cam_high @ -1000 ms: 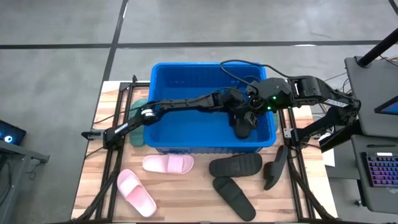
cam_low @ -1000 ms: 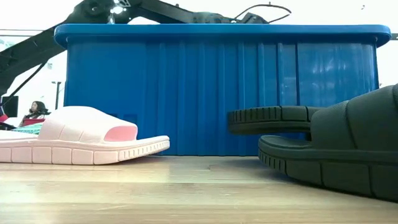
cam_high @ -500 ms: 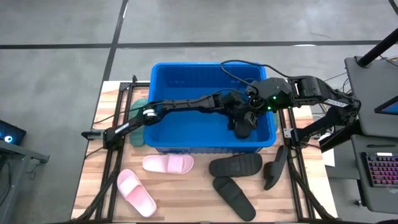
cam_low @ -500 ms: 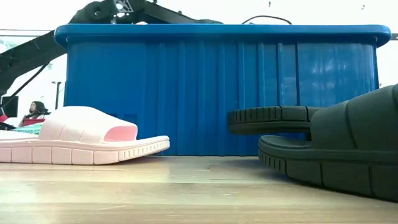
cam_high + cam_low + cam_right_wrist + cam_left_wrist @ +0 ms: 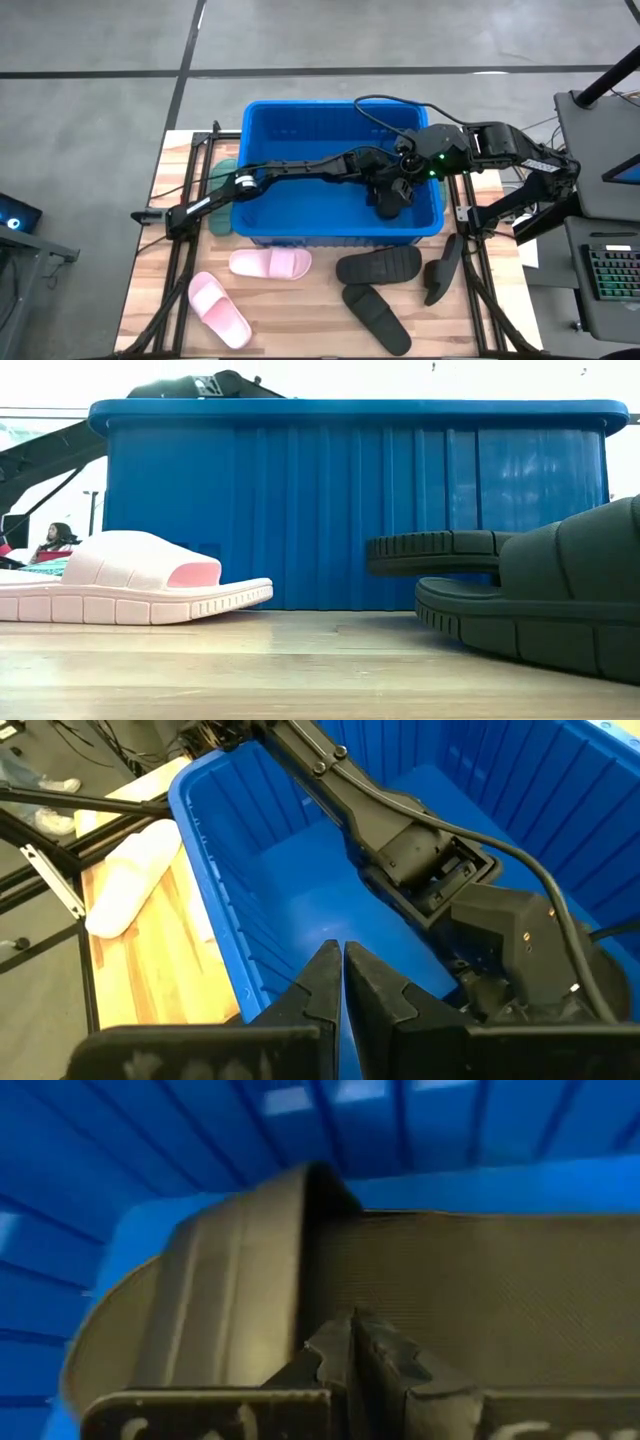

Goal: Pick and place slides into bin
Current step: Put the black slipper into the blue bin

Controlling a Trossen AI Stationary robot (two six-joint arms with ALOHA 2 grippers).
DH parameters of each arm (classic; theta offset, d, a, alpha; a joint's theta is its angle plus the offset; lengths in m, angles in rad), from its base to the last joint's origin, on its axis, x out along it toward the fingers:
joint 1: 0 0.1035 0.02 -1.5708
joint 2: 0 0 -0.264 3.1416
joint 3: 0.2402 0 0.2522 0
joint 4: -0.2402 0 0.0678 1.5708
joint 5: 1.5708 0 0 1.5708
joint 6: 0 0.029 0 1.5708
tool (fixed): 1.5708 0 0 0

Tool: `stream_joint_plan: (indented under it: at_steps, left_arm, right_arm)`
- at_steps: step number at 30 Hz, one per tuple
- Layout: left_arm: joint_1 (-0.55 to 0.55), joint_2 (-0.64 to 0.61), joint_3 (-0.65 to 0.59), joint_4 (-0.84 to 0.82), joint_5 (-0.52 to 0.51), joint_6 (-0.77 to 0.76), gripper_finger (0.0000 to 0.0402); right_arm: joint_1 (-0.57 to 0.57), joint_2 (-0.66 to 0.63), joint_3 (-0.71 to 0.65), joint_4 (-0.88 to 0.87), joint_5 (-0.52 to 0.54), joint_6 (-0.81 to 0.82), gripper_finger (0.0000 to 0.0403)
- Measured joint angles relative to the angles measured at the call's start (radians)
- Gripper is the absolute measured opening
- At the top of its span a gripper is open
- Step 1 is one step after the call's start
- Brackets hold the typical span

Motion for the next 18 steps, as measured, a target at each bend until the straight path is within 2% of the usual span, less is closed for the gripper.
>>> stream_joint_plan:
  at_steps: [6, 18]
  left_arm:
    - [0.012, 0.001, 0.003, 0.049, -0.067, 0.034, 0.0000]
    - [0.031, 0.001, 0.002, 0.133, -0.063, 0.022, 0.0000]
  right_arm:
    - [0.000, 0.000, 0.000, 0.000, 0.003, 0.000, 0.0008]
    - [0.000, 0.000, -0.002, 0.001, 0.003, 0.000, 0.0008]
